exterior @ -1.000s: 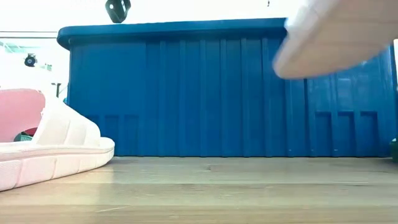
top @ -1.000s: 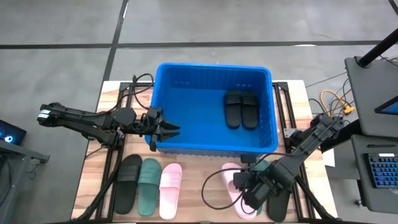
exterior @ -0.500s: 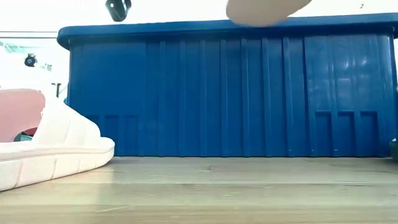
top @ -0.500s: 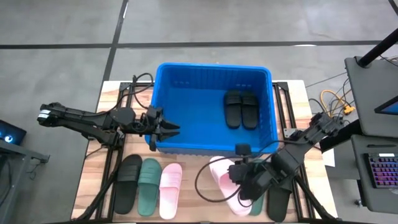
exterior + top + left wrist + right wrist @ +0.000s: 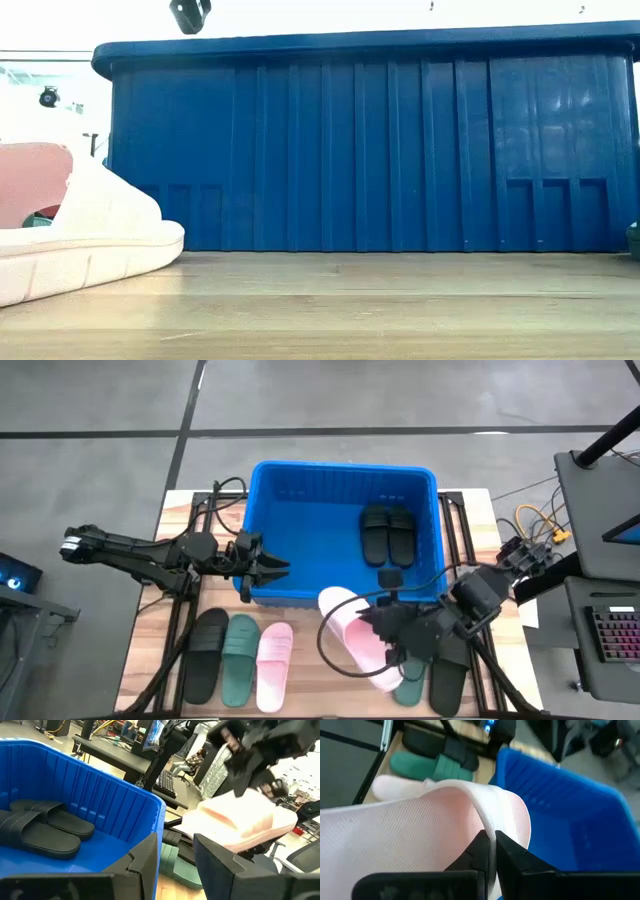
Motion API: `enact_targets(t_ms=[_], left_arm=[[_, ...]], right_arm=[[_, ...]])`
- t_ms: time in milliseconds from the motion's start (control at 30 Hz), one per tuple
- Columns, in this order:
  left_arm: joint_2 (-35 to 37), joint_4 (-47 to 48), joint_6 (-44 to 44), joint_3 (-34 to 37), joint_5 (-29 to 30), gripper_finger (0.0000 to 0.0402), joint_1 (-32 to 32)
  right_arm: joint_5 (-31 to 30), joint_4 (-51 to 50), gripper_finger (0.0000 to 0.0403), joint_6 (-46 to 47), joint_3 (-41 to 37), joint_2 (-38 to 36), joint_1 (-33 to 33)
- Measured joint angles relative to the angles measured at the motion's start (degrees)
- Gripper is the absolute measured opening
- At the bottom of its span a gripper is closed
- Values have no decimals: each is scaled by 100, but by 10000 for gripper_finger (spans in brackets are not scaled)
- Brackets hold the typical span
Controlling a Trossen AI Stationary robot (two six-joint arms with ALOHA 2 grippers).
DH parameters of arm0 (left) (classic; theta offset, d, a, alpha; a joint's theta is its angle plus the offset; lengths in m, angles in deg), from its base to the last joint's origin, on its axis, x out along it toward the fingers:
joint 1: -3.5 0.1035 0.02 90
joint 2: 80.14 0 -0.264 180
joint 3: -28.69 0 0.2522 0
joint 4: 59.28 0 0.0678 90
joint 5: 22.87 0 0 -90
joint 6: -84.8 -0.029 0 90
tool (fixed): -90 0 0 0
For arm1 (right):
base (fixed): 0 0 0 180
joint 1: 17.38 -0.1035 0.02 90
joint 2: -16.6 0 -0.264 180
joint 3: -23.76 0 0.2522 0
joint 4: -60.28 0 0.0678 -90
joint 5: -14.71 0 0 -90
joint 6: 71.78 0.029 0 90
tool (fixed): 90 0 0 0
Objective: Pick and place slides into bin
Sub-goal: Put the right pink slide into the blue bin
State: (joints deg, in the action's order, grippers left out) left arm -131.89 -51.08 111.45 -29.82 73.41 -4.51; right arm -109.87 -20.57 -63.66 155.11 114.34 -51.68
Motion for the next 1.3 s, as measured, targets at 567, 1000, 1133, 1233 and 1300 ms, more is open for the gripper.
enact_targets(t_ms=[567, 1000, 1133, 1233, 1300], left_arm=[[0, 0, -1, 0, 1, 111, 0], [0, 1, -1, 0, 2, 111, 0], [0, 2, 0, 0, 2, 111, 0], [0, 1, 0, 0, 2, 111, 0], [0, 1, 0, 0, 2, 111, 0]], right_arm=[[-7, 215, 13, -1314, 1508, -7, 474], [-5, 645, 13, -1718, 1743, -21, 562], [-5, 643, 13, -1738, 1743, -20, 566], [-4, 645, 13, -1736, 1743, -20, 566], [-3, 643, 13, -1736, 1743, -20, 564]])
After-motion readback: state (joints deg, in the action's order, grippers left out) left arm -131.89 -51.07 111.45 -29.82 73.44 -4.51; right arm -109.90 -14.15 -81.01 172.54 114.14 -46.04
